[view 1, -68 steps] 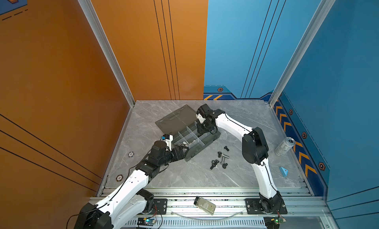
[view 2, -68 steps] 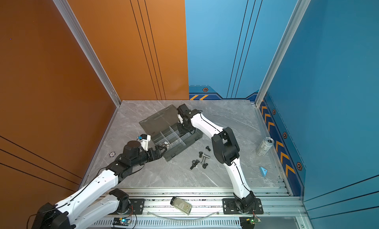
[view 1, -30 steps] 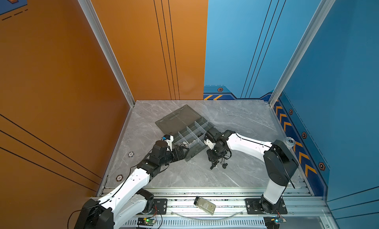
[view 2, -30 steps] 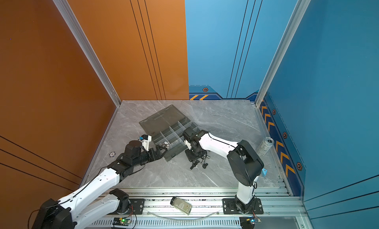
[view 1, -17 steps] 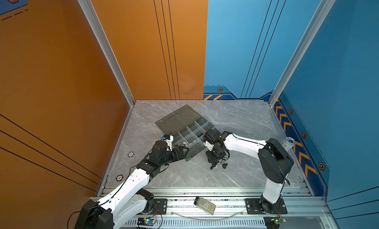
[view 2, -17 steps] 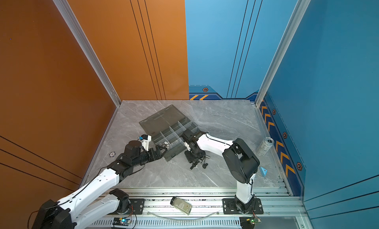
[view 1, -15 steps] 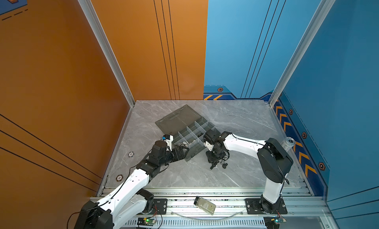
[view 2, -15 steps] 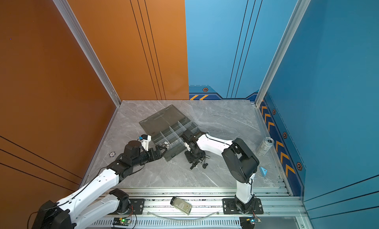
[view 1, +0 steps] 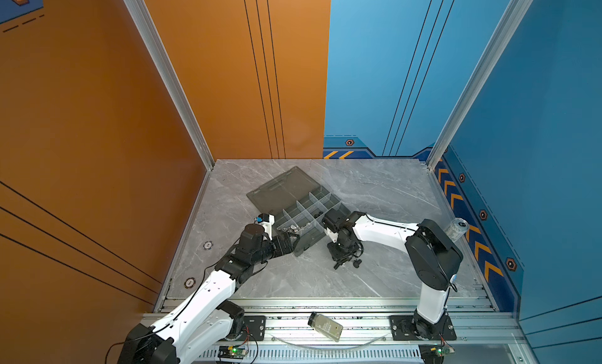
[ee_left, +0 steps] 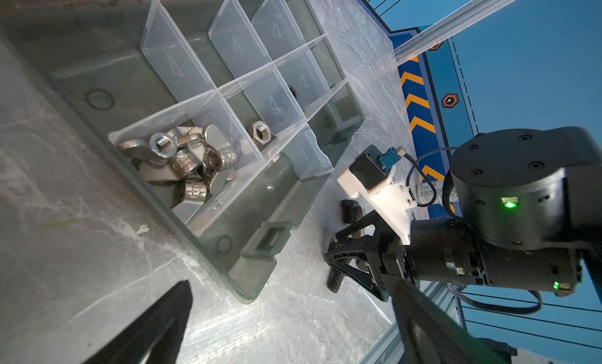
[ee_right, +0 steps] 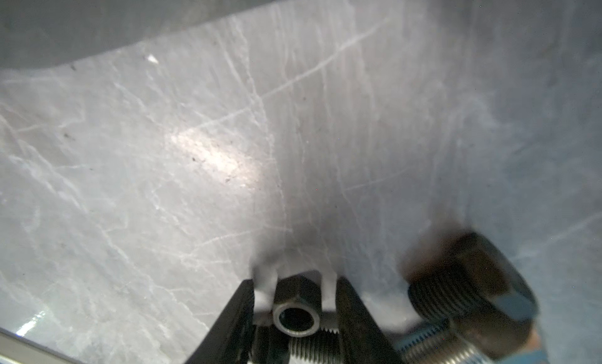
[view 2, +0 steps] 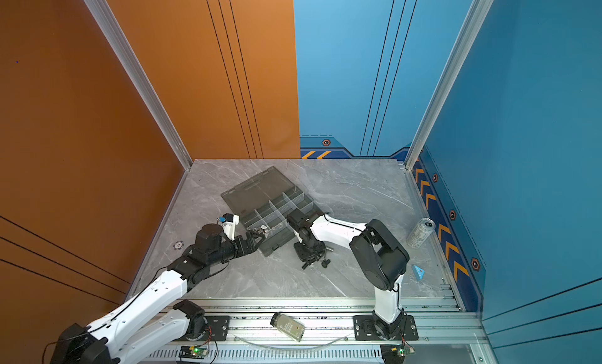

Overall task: Sort the screws and nuts into containers
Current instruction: 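Close the right gripper on another black hex nut in the pile, then lift the black hex nut and carry it over the compartment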

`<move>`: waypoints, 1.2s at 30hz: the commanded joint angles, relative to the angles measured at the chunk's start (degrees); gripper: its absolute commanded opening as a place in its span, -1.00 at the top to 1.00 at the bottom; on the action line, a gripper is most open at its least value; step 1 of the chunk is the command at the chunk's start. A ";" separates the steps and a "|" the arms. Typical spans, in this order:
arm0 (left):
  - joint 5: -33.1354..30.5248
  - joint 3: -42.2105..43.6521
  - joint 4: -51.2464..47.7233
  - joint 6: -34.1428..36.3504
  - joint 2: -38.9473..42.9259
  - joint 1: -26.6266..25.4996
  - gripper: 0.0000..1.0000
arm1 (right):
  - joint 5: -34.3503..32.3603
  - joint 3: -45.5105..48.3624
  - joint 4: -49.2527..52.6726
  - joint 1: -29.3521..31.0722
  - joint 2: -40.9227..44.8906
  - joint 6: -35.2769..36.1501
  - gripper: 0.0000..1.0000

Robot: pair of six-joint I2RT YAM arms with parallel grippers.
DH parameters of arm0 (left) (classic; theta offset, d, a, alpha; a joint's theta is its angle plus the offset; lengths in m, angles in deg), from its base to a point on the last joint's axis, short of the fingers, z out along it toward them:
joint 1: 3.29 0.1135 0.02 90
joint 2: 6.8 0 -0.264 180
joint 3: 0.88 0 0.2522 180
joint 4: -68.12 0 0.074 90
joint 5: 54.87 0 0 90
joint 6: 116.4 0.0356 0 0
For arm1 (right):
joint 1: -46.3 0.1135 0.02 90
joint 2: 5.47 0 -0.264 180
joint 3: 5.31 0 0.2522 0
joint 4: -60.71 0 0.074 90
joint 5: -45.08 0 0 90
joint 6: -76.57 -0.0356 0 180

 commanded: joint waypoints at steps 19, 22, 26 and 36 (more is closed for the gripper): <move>-0.20 0.25 0.10 -0.25 -0.35 -0.40 -0.95 | -6.80 2.57 -1.13 2.62 0.33 -4.57 0.76; -0.37 0.50 0.16 -0.35 -0.14 -0.48 -0.95 | -5.82 1.58 -1.65 1.60 3.69 -3.88 0.82; -0.41 1.07 0.20 -0.48 0.24 -0.49 -0.95 | -1.87 -0.73 -2.49 -0.68 8.66 -2.28 0.84; -1.21 1.38 0.07 -0.67 0.20 -0.40 -0.95 | 3.93 -15.05 -0.66 -8.91 7.37 1.69 0.82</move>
